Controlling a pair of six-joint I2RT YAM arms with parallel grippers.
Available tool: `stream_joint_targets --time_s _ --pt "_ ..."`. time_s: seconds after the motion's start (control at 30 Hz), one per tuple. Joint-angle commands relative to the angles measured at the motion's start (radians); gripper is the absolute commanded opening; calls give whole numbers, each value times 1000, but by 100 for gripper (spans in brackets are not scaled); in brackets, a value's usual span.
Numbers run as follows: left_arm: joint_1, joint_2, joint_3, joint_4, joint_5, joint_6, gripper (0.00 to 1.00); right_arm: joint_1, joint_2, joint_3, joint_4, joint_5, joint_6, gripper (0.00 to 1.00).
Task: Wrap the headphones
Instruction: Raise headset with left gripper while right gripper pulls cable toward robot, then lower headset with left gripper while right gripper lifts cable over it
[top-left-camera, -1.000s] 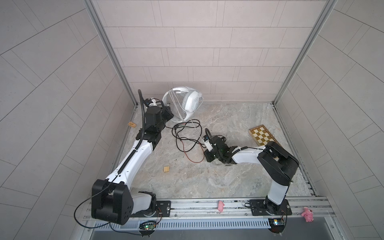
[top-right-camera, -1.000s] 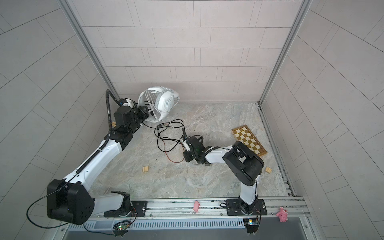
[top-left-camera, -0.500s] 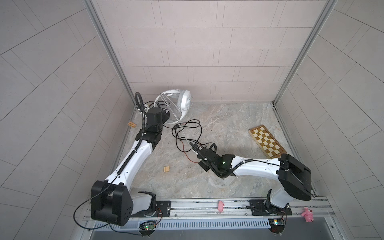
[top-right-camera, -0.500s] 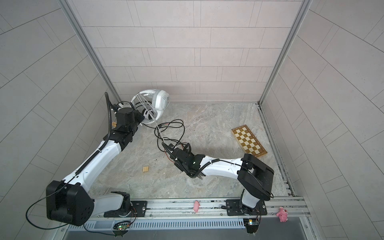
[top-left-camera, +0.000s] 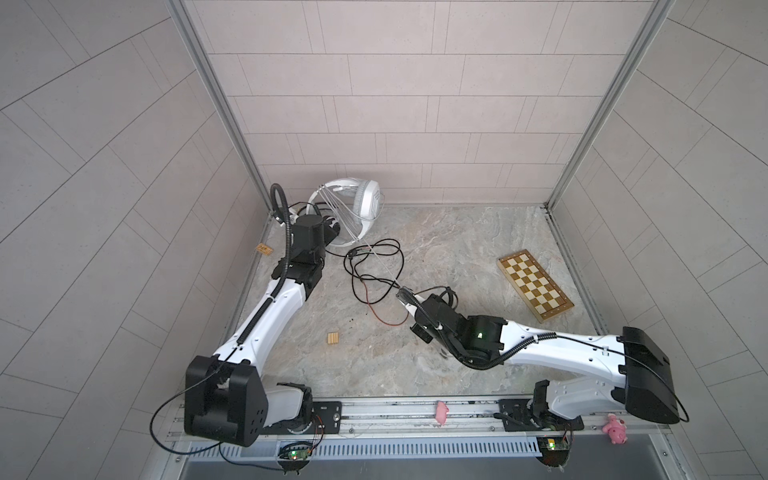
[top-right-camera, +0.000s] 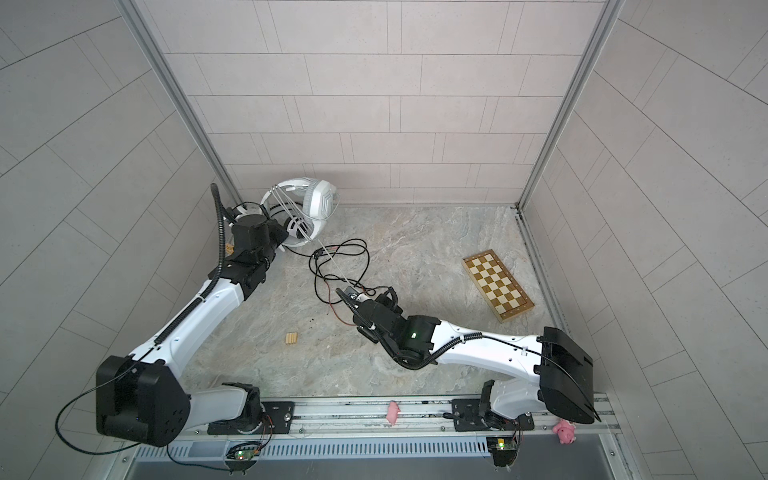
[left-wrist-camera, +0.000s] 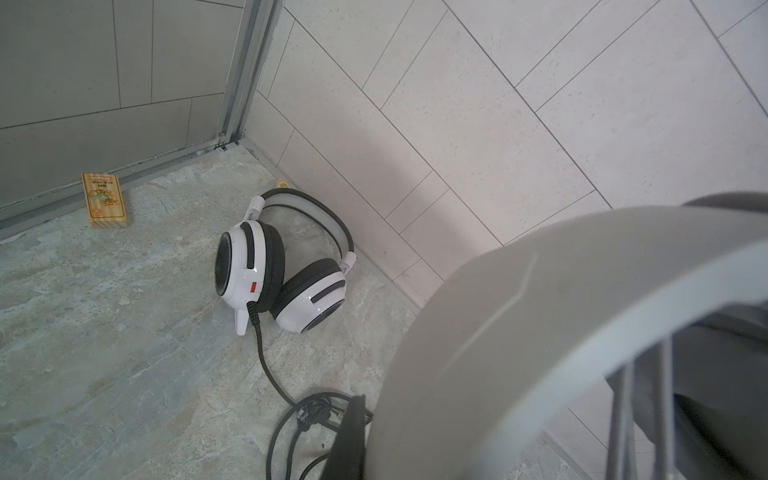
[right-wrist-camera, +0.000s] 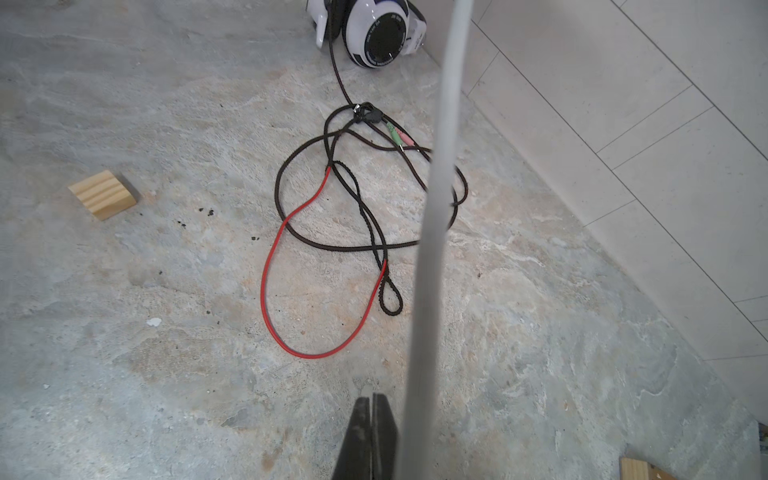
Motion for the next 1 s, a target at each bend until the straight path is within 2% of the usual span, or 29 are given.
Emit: stream_joint_targets --time_s 0.0,0.23,0.33,0.5,0.63,0.83,0.97 --pt "18 -9 21 121 -55 -60 0 45 -13 -1 -53 -23 -33 1" --pt "3 -8 25 115 -75 -17 0 149 25 106 -100 32 -88 1" --pt "-28 8 49 91 -67 19 0 163 19 174 -121 48 -133 1" --pt "-109 44 97 70 -31 174 0 157 -21 271 -127 135 -229 2" --pt "-180 84 160 21 16 286 0 119 -48 355 -143 204 -317 2" --pt "-318 122 226 -44 -73 484 0 -10 -94 477 -176 206 -375 3" --pt "-364 125 217 -17 -62 550 0 -99 -101 548 -179 214 -404 4"
